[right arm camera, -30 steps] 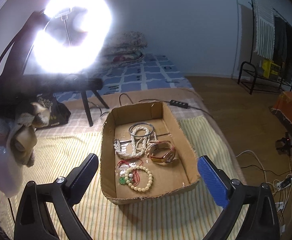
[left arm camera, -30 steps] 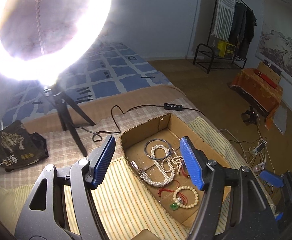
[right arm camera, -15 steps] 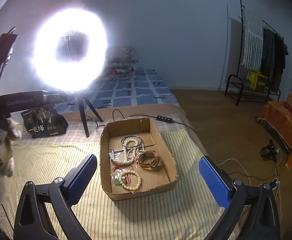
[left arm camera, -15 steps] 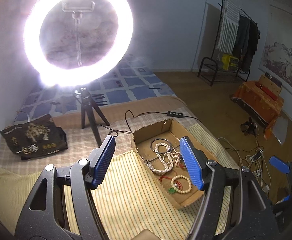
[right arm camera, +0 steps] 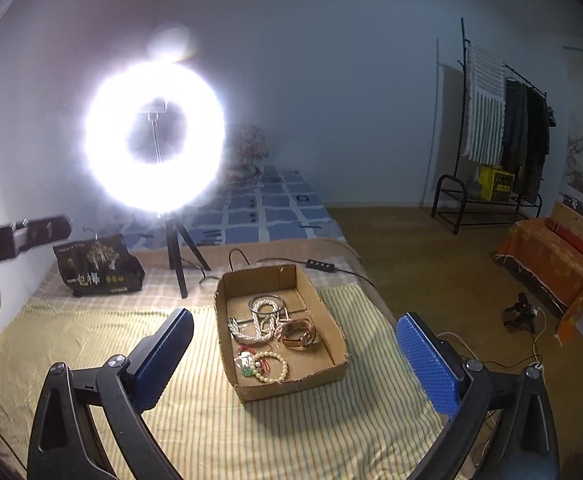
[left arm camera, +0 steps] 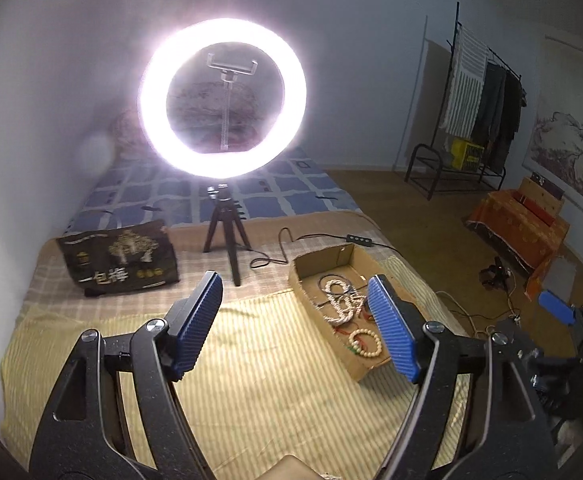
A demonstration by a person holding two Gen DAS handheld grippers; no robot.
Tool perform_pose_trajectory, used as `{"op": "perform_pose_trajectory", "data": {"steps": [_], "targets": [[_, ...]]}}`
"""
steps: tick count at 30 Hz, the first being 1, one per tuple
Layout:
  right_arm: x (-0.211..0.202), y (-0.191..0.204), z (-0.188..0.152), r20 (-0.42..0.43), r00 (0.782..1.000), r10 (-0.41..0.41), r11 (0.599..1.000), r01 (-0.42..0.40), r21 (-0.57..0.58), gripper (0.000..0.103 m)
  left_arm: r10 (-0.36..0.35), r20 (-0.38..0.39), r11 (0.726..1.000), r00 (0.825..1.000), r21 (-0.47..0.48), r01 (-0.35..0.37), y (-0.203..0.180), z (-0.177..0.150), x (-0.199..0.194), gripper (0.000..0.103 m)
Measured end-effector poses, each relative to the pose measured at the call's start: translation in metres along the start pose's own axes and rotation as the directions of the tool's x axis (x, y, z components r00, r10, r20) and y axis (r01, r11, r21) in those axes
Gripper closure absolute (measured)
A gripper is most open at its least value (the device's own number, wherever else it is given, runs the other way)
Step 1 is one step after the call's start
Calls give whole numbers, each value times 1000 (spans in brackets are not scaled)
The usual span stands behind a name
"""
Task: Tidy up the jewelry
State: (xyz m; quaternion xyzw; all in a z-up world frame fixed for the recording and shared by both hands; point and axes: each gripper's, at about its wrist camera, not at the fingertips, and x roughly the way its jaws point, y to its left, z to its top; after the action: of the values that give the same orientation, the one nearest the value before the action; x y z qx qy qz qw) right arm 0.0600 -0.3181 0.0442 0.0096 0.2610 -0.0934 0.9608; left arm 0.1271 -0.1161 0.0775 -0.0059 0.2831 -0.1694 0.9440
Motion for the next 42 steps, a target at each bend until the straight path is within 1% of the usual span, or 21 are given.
{"op": "perform_pose_trajectory", "data": {"steps": [2, 4, 7, 10, 11, 12, 15, 19, 24, 32, 42], "targets": [[-6, 2, 0, 15, 1000, 6, 1000, -7, 8, 0, 13, 8, 1000, 1000, 4, -13, 2, -9, -9, 25], [-12, 5, -2, 36, 999, -6, 1000, 5, 15, 0, 22, 14, 1000, 1000, 8, -22, 4, -17, -18, 25], [-13, 7, -4, 43, 999, 9, 1000, -10, 29, 0, 33, 27, 999, 999, 25, -33, 4, -28, -25, 25], [-11, 13, -7, 49, 999, 4, 1000, -4, 11, 0, 31, 35, 999, 999, 44, -32, 2, -35, -31, 24], [-10, 15, -8, 51, 999, 4, 1000, -4, 2, 0, 27, 36, 998, 999, 48, -28, 2, -37, -31, 22], [-10, 16, -8, 56, 998, 1, 1000, -1, -5, 0, 22, 40, 998, 999, 51, -24, 3, -39, -32, 17], [-7, 19, -10, 55, 998, 5, 1000, -4, -12, 0, 22, 59, 998, 998, 54, -26, 5, -45, -36, 11], [-6, 21, -10, 57, 998, 12, 1000, -12, -8, 0, 14, 40, 999, 999, 50, -16, 9, -50, -33, 11], [-6, 24, -10, 65, 998, 12, 1000, -11, -10, 0, 26, 31, 997, 999, 71, -29, 10, -53, -30, 11], [-4, 23, -9, 65, 998, 6, 1000, -7, 12, 0, 33, 31, 996, 999, 80, -35, 11, -58, -32, 11], [0, 25, -11, 51, 999, -1, 1000, 1, 0, 0, 29, 22, 996, 999, 83, -31, 12, -59, -29, 10]]}}
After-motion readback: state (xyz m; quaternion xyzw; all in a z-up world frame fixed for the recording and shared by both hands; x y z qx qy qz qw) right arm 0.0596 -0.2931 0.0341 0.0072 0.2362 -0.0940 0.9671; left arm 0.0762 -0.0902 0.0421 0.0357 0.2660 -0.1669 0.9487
